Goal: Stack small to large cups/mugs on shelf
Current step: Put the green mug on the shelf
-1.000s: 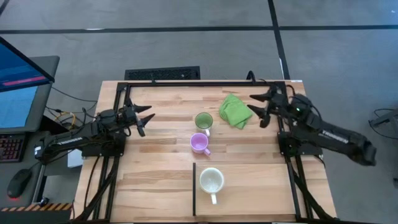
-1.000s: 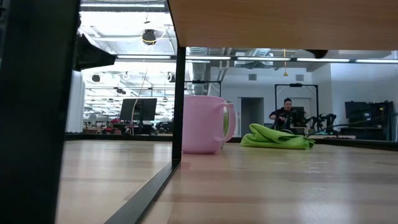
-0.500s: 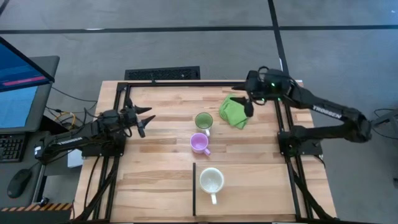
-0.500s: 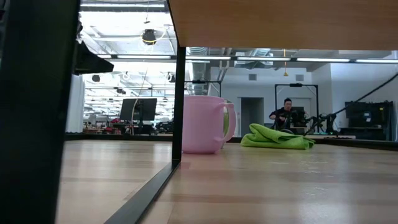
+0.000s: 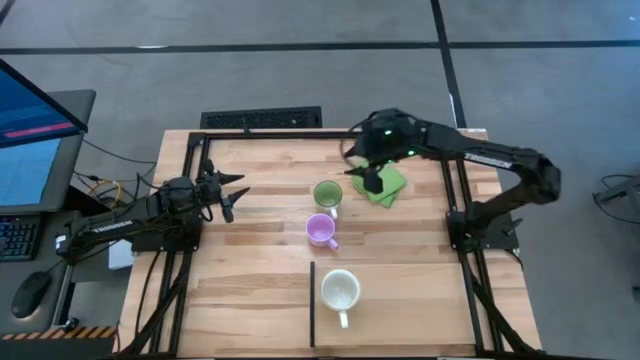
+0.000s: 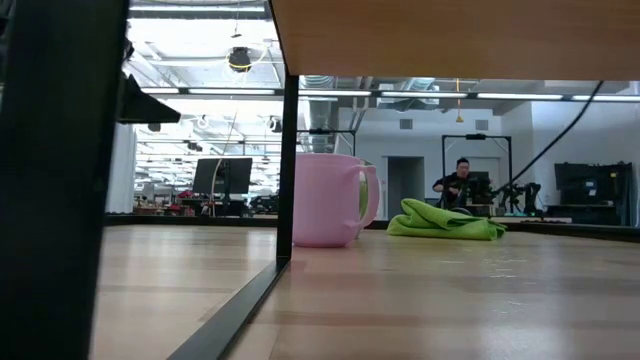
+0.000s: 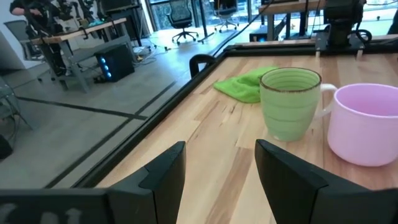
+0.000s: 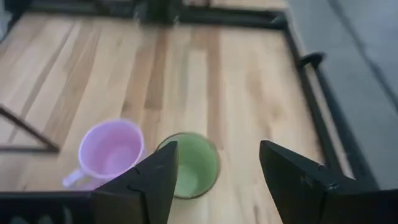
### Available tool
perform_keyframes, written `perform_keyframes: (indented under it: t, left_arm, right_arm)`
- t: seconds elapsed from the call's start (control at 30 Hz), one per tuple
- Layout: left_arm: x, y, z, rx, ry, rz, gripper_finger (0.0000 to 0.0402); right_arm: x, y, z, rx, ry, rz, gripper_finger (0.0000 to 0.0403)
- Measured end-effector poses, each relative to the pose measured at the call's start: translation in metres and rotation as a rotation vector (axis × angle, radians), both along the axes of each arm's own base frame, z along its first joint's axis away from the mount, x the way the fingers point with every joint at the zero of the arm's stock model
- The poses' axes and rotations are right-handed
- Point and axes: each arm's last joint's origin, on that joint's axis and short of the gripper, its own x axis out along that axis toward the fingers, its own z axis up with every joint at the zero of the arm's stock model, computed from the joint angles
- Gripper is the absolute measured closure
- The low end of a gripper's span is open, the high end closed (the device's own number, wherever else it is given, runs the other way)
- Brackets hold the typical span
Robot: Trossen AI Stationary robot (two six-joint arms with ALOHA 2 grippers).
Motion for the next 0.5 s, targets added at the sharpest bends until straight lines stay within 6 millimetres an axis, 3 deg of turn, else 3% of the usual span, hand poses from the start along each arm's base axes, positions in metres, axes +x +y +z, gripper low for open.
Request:
perform_keyframes:
  t: [0.2, 0.5]
  left_arm:
    - [0.0, 0.0, -0.001, -0.003, 0.01, 0.0, 0.0216]
    - [-0.001, 0.0, -0.003, -0.033, 0.024, 0.004, 0.0216]
  right_arm:
    - [0.028, 0.008, -0.022, -0.02, 0.128, 0.105, 0.0154]
    - [0.051, 0.007, -0.03, -0.069, 0.149, 0.173, 0.0154]
